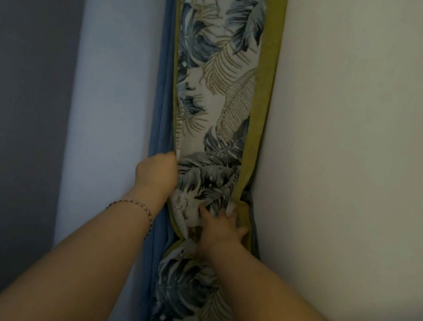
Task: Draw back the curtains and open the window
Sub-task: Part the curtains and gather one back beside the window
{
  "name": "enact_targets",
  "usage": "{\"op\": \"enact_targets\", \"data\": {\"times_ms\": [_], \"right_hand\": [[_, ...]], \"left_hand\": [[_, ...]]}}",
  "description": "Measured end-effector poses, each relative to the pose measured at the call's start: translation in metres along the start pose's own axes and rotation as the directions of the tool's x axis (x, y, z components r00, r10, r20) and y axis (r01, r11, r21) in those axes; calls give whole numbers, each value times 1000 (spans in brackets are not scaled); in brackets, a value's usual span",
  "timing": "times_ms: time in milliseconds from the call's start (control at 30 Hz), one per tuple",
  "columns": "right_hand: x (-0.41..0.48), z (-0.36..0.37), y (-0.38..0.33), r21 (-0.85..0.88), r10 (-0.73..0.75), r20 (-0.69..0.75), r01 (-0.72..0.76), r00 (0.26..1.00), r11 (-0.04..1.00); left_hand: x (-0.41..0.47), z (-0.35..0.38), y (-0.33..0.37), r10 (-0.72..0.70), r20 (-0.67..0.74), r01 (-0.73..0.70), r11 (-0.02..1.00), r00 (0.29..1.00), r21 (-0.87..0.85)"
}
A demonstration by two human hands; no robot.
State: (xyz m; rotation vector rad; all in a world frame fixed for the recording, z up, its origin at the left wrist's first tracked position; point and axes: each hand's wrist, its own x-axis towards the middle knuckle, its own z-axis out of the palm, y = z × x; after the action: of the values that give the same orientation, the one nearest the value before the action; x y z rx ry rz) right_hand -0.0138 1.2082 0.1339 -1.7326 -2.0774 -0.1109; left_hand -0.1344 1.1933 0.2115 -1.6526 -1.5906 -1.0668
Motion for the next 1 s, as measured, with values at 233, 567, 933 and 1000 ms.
{"op": "enact_targets", "data": {"times_ms": [233, 567, 933, 1000], "right_hand": [[-82, -24, 4, 129, 23, 187, -48, 982, 990], [-184, -39, -9, 296, 21, 166, -70, 986, 953], [-329, -90, -17, 287, 79, -151, -33, 985, 957], [-349, -99, -19, 245, 79, -194, -29, 978, 969]], "left_hand": [[-55, -50, 12, -135, 32, 138, 969, 990, -206], [-153, -73, 44, -417, 375, 553, 494, 828, -671], [-256, -200, 73, -426, 369, 544, 431, 826, -720], [-265, -224, 73, -349, 515, 622, 401, 783, -673]]}}
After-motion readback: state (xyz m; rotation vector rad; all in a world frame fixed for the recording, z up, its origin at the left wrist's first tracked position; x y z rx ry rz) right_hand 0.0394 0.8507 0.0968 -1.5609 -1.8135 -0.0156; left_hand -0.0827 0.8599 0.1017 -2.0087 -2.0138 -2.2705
